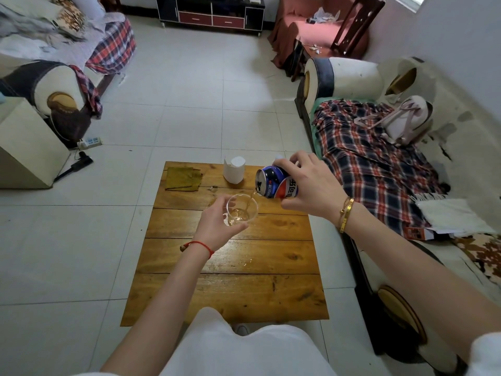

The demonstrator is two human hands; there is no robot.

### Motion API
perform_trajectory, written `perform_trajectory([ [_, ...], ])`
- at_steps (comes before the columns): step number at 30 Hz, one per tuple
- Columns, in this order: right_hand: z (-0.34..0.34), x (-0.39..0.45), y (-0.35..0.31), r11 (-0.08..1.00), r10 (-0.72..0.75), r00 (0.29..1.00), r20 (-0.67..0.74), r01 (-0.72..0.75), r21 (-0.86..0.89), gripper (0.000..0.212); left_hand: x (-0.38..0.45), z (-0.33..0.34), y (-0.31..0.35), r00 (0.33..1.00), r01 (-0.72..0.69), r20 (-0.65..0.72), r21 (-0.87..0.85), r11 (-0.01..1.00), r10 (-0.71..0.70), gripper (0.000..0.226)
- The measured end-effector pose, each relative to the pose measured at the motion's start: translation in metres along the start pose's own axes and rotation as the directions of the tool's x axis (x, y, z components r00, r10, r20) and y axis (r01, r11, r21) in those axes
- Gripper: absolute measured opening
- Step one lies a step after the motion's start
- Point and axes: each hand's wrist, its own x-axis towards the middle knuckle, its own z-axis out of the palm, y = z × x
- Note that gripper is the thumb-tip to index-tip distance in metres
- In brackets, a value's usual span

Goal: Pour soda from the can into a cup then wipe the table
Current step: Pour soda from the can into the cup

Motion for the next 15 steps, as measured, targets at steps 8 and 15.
perform_trajectory([
  [8, -0.0020, 0.0010, -0.0012, 1.000, -0.005, 1.000, 0.002, 0.005, -0.015, 0.071, 0.0004, -0.0011, 0.0002, 1.000, -0.001, -0.006, 0.006, 1.000, 0.001, 0.068],
  [15, -0.0051, 0.0010, 0.0009, 1.000, -0.012, 1.000, -0.008, 0.012, -0.023, 0.070, 0.0018, -0.0001, 0.0026, 1.000, -0.008, -0.003, 0.003, 1.000, 0.008, 0.067],
])
